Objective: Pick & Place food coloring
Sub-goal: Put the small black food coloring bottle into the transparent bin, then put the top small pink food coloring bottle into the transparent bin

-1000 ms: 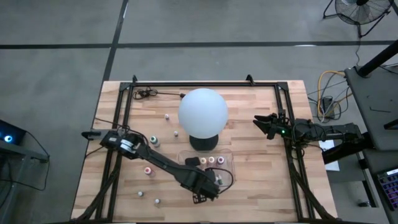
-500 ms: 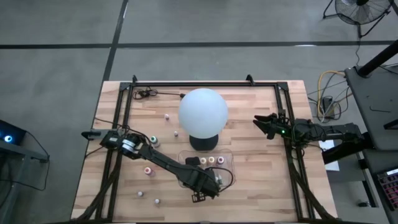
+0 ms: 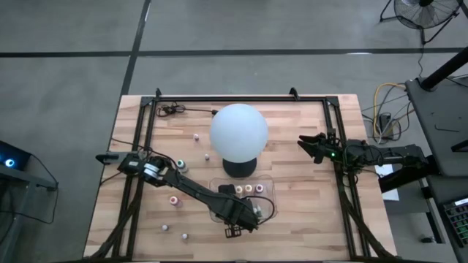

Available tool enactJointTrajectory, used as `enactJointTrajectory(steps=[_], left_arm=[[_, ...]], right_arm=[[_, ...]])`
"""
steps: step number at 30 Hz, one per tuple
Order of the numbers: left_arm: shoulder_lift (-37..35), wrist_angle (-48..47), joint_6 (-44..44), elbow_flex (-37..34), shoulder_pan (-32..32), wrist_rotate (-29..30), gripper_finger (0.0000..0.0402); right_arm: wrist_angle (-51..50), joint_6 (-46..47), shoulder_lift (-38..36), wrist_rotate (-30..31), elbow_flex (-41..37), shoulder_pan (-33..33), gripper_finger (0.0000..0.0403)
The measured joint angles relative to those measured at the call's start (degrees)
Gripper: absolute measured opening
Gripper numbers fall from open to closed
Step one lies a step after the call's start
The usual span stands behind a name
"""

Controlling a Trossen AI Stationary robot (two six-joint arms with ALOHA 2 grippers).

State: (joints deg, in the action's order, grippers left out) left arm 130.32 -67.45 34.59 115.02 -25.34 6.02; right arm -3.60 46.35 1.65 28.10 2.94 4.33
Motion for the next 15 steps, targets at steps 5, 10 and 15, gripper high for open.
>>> enactJointTrajectory(steps=[5,10,15], left_arm=[[0.00,0.01,-0.09,0.00,0.02,0.00,0.0074],[0.00,-0.05,-0.11,0.11,0.11,0.00,0.0075],[-1.07,-1.25,0.00,1.49,0.12,0.07,0.0076]], right_arm=[[0.00,0.00,0.00,0.00,0.00,0.01,0.0302],[0.00,0.00,0.00,0.00,0.00,0.01,0.0302],[0.00,0.00,0.00,0.00,0.00,0.01,0.0302]])
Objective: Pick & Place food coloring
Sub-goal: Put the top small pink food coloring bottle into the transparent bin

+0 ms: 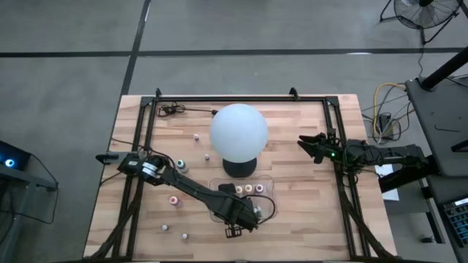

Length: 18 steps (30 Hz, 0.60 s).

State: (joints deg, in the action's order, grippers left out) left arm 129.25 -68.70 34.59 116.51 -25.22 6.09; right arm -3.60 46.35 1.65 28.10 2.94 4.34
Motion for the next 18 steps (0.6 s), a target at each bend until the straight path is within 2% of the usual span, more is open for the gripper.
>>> enactJointTrajectory(steps=[9,15,18], left_arm=[[-5.33,-1.43,0.52,0.08,0.27,2.42,0.0089],[-10.40,-4.73,3.76,-0.55,0.30,1.94,0.0159],[-12.86,-7.86,5.75,-0.60,0.51,-1.88,0.0196]], right_arm=[[-0.02,0.00,0.00,-0.04,0.00,0.00,0.0302],[-0.02,0.00,0.00,-0.02,0.00,0.00,0.0302],[-0.02,0.00,0.00,0.00,0.00,-0.02,0.0302]])
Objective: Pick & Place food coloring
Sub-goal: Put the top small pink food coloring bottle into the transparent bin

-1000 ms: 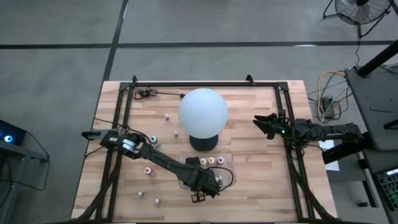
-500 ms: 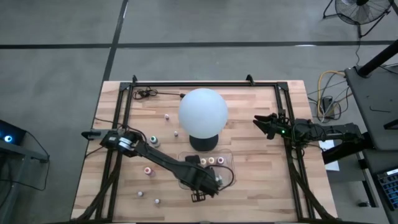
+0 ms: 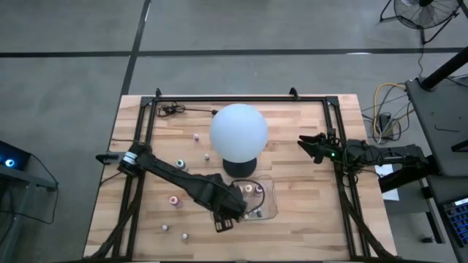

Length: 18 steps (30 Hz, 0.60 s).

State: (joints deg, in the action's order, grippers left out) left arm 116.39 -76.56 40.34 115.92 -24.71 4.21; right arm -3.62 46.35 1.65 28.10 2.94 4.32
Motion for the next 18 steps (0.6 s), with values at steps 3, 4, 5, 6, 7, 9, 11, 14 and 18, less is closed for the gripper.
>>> enactJointTrajectory(steps=[3,4,5,6,7,9,11,14,18], left_arm=[[-2.51,-2.67,0.86,0.00,0.00,-2.58,0.0217],[-3.32,-3.20,1.19,0.00,0.00,-2.73,0.0220],[-4.11,-3.70,1.44,0.00,-0.01,-2.70,0.0221],[-5.06,-4.36,1.76,0.00,-0.03,-2.65,0.0222],[-5.88,-5.12,2.13,-0.02,-0.04,-2.62,0.0222],[-7.97,-7.12,3.13,-0.47,-0.04,-2.43,0.0222],[-10.46,-9.53,3.36,-1.76,0.14,-1.64,0.0222],[-14.64,-12.17,3.44,-5.12,0.91,2.85,0.0222],[-21.55,-12.05,3.22,-11.40,3.26,7.18,0.0223]], right_arm=[[0.02,0.00,0.00,0.00,0.00,0.02,0.0302],[0.02,0.00,0.00,-0.02,0.00,0.00,0.0302],[0.00,0.00,0.00,-0.01,0.00,0.01,0.0302],[0.02,0.00,0.00,0.00,0.00,0.00,0.0302],[0.01,0.00,0.00,-0.02,0.00,0.02,0.0302],[0.02,0.00,0.00,-0.01,0.00,0.02,0.0302],[0.00,0.00,0.00,0.00,0.00,0.00,0.0302],[0.02,0.00,0.00,0.00,0.00,0.01,0.0302],[0.01,0.00,0.00,-0.01,0.00,0.00,0.0302]])
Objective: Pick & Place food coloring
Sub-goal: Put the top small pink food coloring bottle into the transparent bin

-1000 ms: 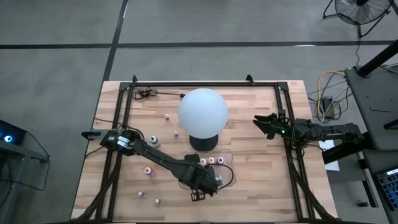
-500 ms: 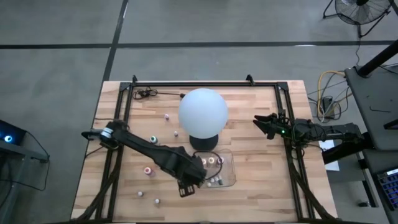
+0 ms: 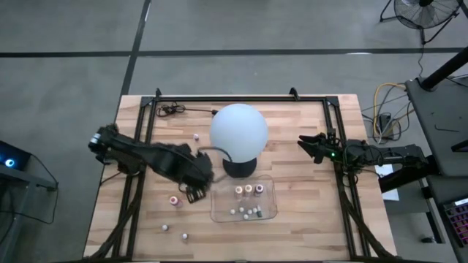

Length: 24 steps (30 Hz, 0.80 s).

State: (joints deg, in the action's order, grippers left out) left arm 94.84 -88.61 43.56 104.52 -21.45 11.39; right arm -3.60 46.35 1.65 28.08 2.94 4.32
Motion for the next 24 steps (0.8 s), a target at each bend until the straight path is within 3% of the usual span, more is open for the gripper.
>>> enactJointTrajectory(steps=[12,24], left_arm=[[-16.23,3.89,-10.75,-20.13,14.91,0.66,0.0223],[-16.84,16.27,-29.98,-30.93,35.21,0.53,0.0223]], right_arm=[[0.01,0.00,0.00,0.01,0.00,0.00,0.0302],[0.00,0.00,0.00,0.01,0.00,0.00,0.0302]])
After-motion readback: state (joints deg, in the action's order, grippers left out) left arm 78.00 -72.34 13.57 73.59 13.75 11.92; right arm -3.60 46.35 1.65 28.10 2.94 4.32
